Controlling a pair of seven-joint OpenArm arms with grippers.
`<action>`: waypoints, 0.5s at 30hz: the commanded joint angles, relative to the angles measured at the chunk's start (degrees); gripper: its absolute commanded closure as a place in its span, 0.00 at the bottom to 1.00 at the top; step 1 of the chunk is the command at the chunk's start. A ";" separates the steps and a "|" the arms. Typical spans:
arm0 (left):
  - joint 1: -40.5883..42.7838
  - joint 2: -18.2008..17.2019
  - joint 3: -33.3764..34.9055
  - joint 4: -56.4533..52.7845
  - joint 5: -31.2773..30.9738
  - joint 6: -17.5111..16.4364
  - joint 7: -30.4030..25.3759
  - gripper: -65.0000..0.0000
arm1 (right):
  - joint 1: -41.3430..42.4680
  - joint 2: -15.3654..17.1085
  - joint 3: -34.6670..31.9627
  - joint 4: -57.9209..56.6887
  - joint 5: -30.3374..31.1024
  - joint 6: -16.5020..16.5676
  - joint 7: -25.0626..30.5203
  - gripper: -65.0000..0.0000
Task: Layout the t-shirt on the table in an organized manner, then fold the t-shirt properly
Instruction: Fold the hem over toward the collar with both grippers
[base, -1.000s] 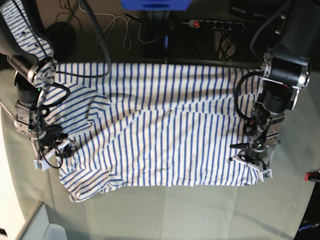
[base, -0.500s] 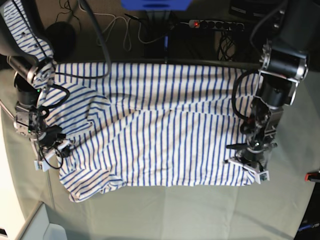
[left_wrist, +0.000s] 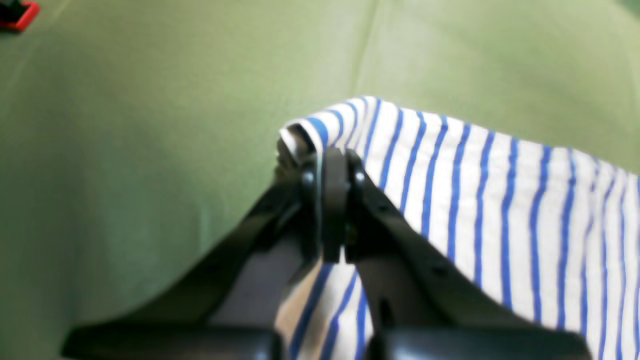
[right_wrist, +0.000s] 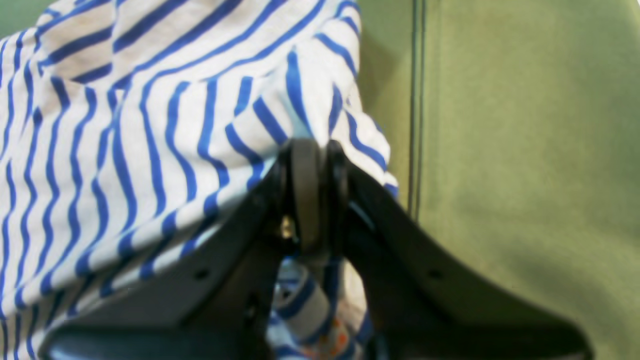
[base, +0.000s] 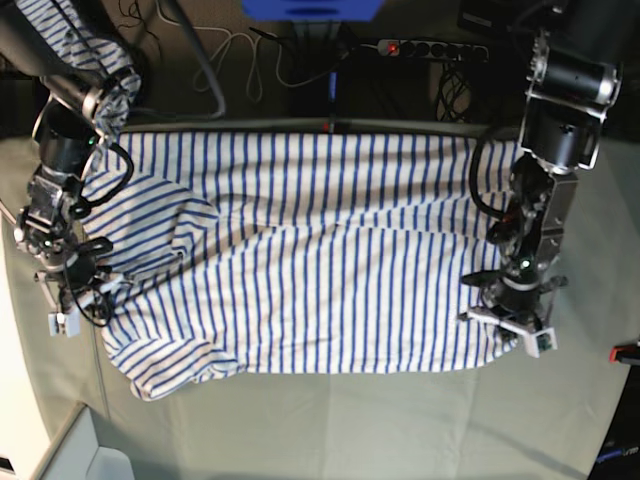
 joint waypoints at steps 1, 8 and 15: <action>-0.48 -0.67 -2.14 1.65 0.25 0.28 -1.58 1.00 | 0.22 0.86 0.03 2.31 0.81 -0.21 1.66 0.99; 6.81 -0.59 -9.70 12.47 0.16 0.11 2.29 1.00 | -7.87 -3.01 -0.14 13.30 4.33 -0.12 1.92 0.99; 12.35 0.64 -13.92 17.56 0.16 -0.07 8.09 1.00 | -15.17 -3.10 -0.41 18.22 8.81 -0.12 1.57 0.98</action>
